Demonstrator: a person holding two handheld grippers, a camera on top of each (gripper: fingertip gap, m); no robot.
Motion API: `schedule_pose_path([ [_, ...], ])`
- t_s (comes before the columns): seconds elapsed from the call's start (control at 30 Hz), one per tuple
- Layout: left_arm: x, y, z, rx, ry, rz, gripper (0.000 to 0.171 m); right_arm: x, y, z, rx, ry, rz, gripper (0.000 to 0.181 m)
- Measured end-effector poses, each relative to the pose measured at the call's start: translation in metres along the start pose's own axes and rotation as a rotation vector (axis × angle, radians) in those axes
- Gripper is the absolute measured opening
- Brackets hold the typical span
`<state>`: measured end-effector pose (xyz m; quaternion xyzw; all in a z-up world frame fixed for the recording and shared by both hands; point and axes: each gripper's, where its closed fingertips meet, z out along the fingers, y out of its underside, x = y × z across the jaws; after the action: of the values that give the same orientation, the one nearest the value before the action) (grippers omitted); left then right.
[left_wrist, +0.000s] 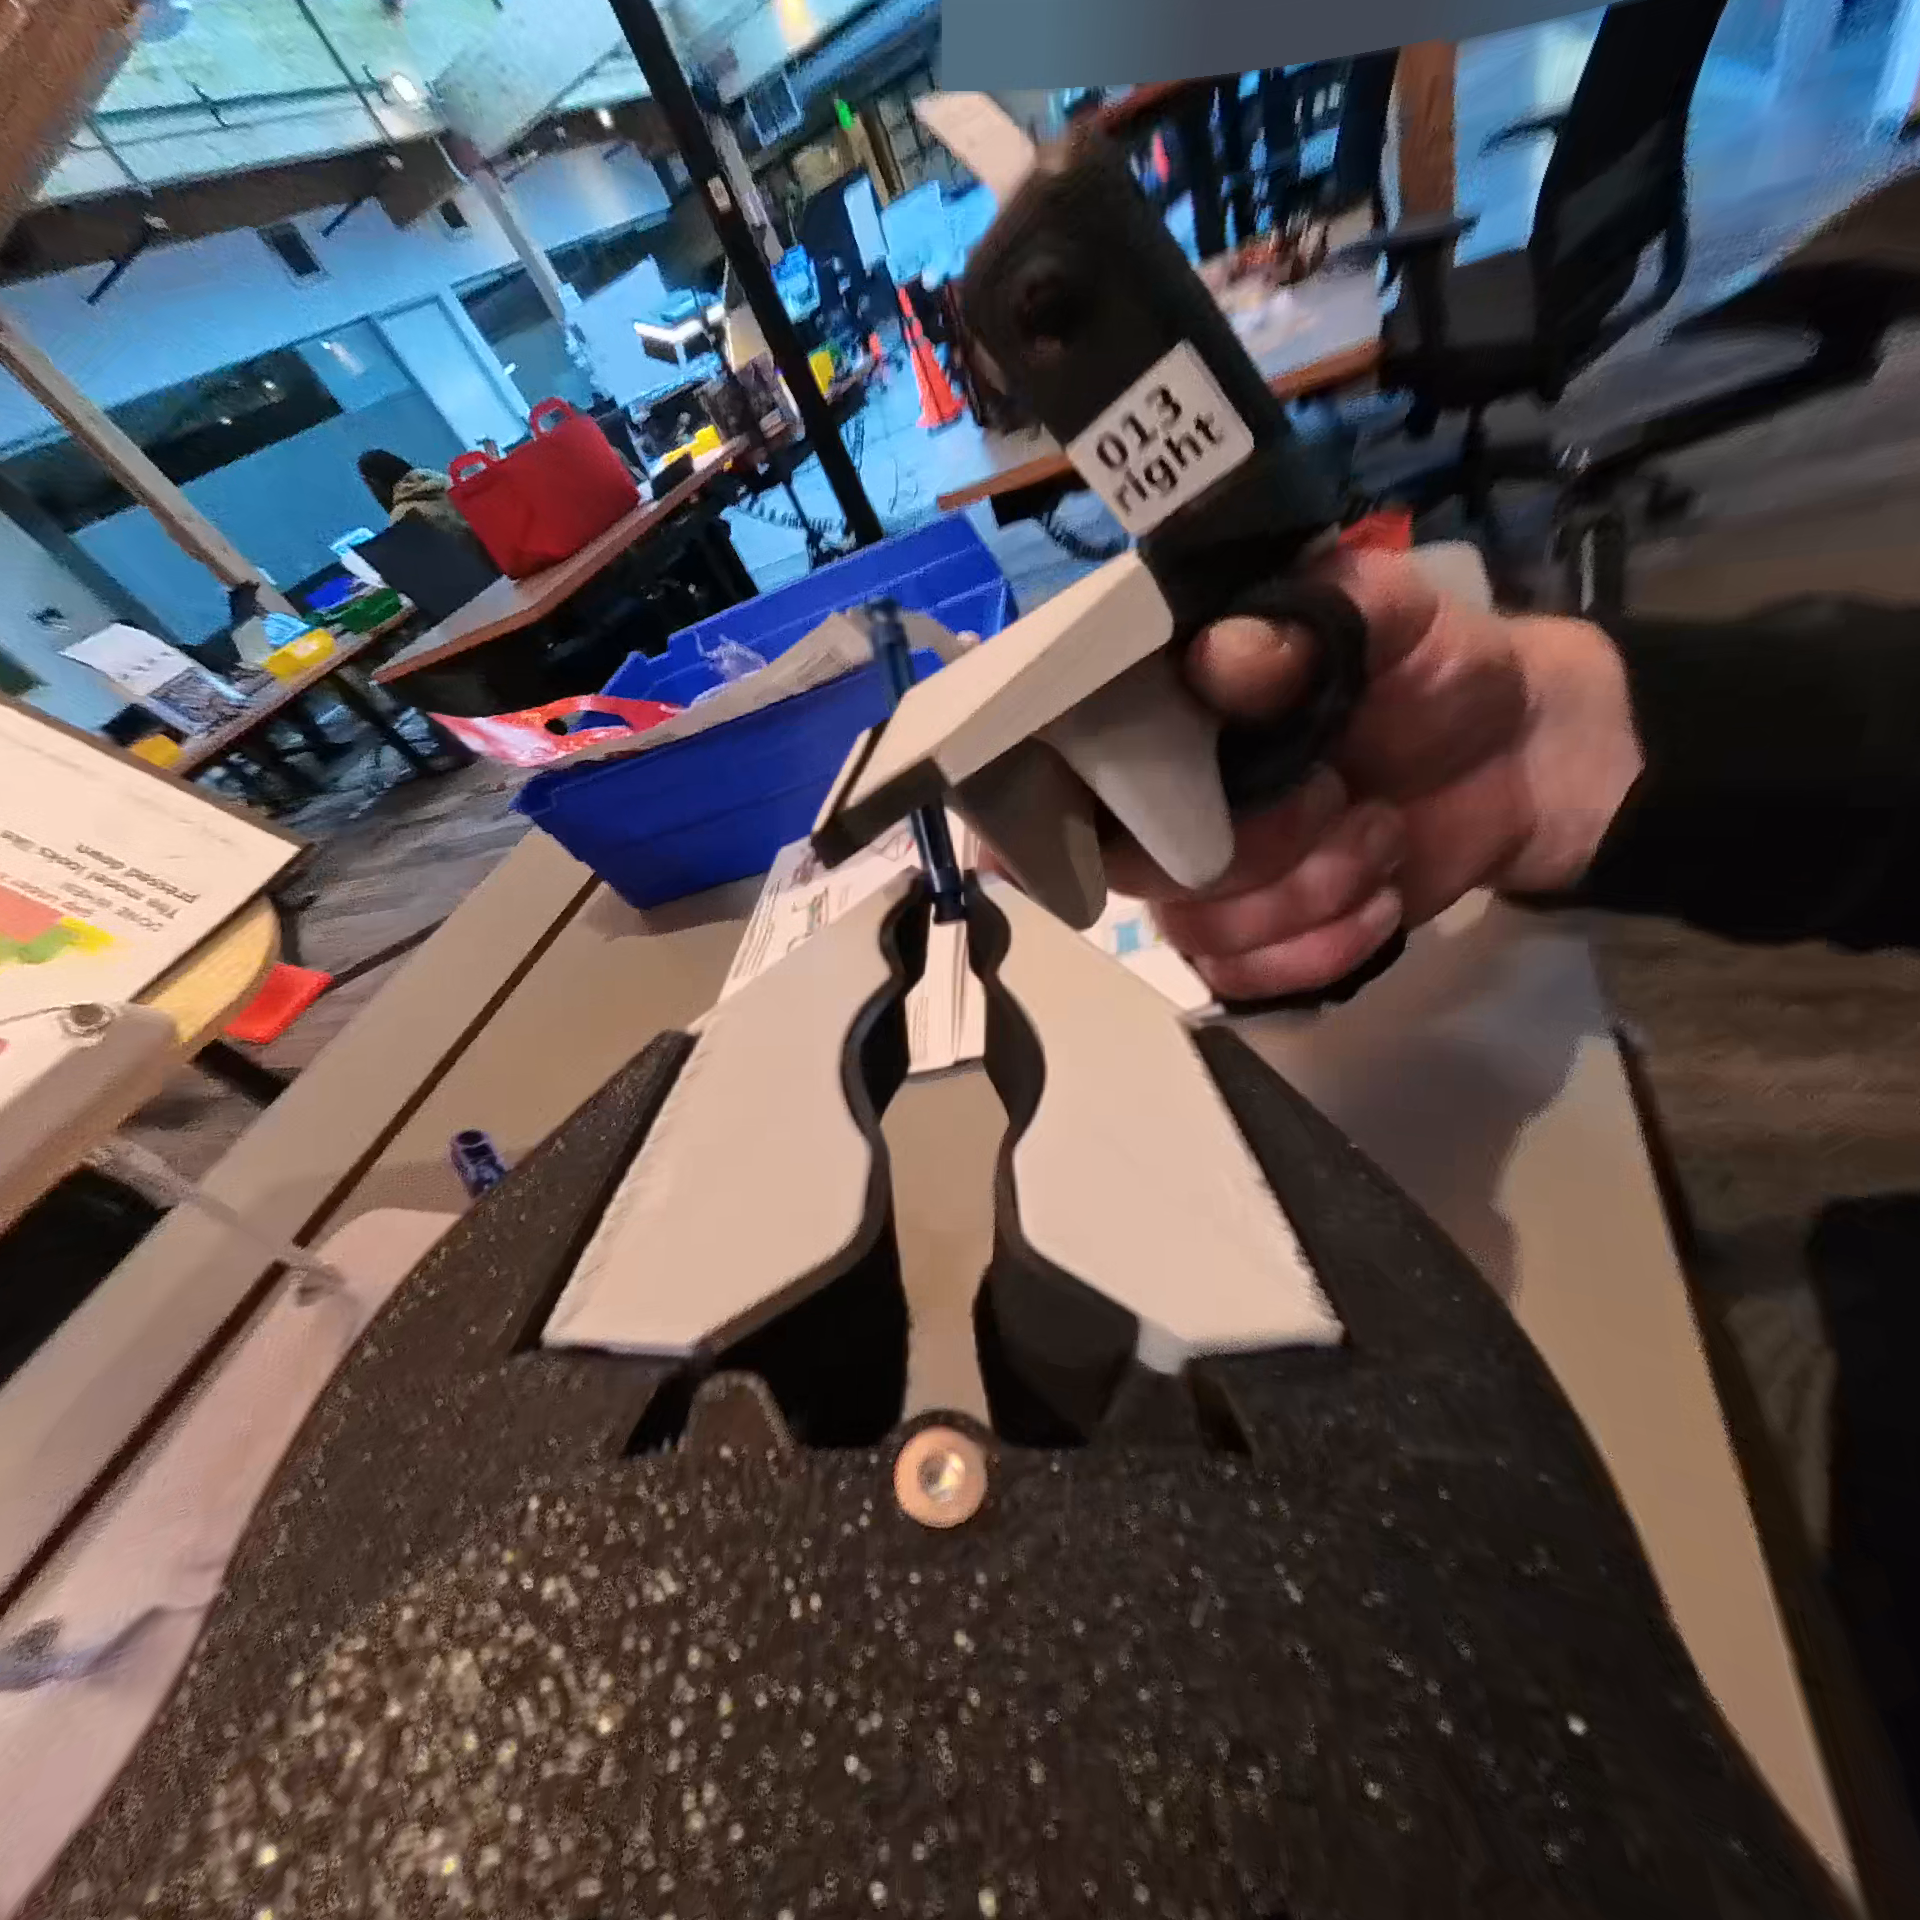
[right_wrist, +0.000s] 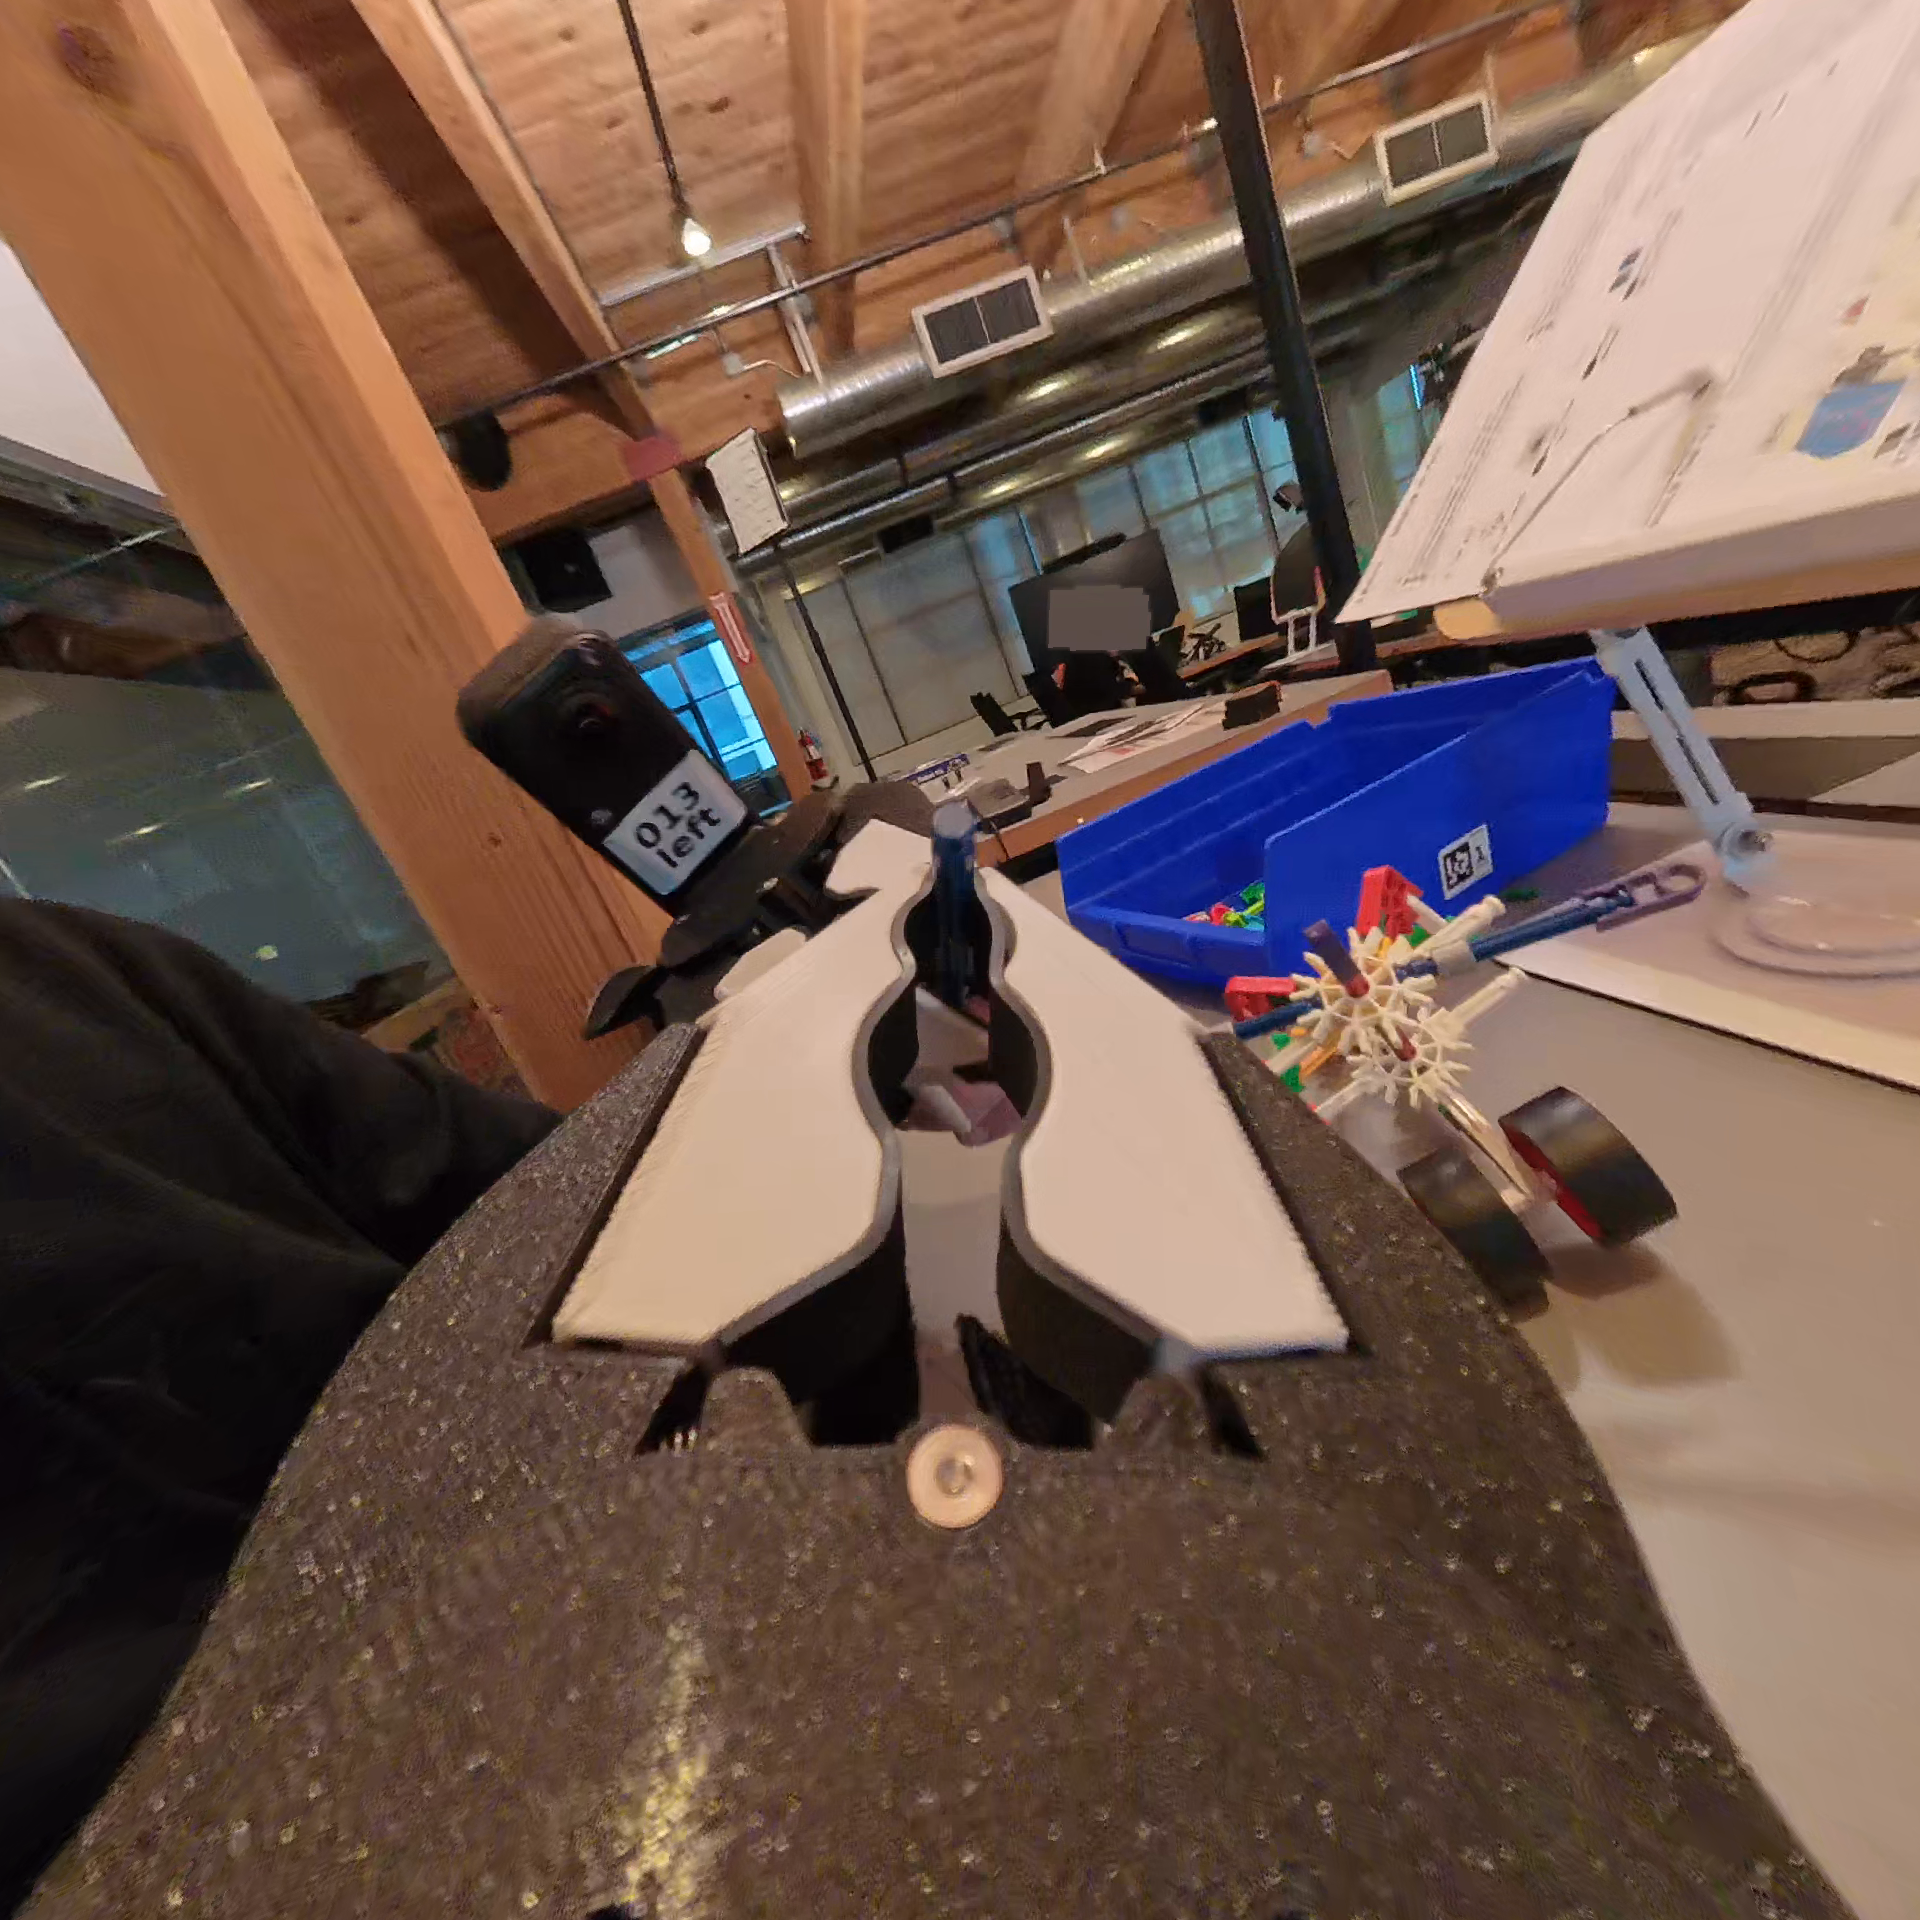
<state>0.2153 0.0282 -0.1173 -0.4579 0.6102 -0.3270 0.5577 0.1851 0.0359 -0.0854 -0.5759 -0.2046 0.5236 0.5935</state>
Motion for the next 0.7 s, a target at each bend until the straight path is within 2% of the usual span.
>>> schedule_pose_path([
  [0.1, -0.001, -0.001, -0.006, 0.039, 0.031, -0.107, 0.002, 0.000, 0.004, 0.004, -0.038, 0.031, -0.044, 0.004],
  [0.13, -0.004, 0.000, -0.009, 0.036, 0.017, -0.117, 0.002, 0.000, 0.005, 0.005, -0.046, 0.047, -0.070, 0.011],
  [0.2, -0.028, 0.009, -0.026, -0.011, -0.072, -0.100, 0.001, 0.002, 0.002, 0.003, -0.063, 0.085, -0.084, 0.049],
  [0.27, -0.078, 0.023, -0.059, -0.086, -0.237, -0.089, 0.001, 0.006, 0.001, -0.006, -0.081, 0.133, -0.124, 0.050],
  [0.3, -0.110, 0.037, -0.082, -0.161, -0.342, -0.071, 0.001, 0.007, 0.002, -0.012, -0.099, 0.155, -0.147, 0.050],
  [0.37, -0.175, 0.073, -0.133, -0.327, -0.552, -0.058, 0.001, 0.005, 0.005, -0.023, -0.125, 0.197, -0.190, 0.050],
  [0.43, -0.223, 0.119, -0.180, -0.488, -0.673, -0.155, 0.003, 0.003, 0.015, -0.034, -0.169, 0.241, -0.223, 0.050],
  [0.47, -0.239, 0.137, -0.198, -0.527, -0.714, -0.210, 0.018, 0.003, 0.021, -0.040, -0.193, 0.268, -0.240, 0.050],
  [0.5, -0.249, 0.147, -0.211, -0.539, -0.752, -0.240, 0.048, 0.002, 0.026, -0.046, -0.214, 0.285, -0.246, 0.050],
  [0.53, -0.253, 0.150, -0.221, -0.548, -0.781, -0.241, 0.063, 0.000, 0.031, -0.052, -0.228, 0.304, -0.249, 0.050],
  [0.6, -0.247, 0.141, -0.224, -0.535, -0.797, -0.210, 0.068, -0.006, 0.043, -0.064, -0.261, 0.338, -0.282, 0.050],
  [0.7, -0.223, 0.118, -0.207, -0.507, -0.772, -0.128, 0.070, -0.024, 0.062, -0.086, -0.330, 0.372, -0.336, 0.051],
])
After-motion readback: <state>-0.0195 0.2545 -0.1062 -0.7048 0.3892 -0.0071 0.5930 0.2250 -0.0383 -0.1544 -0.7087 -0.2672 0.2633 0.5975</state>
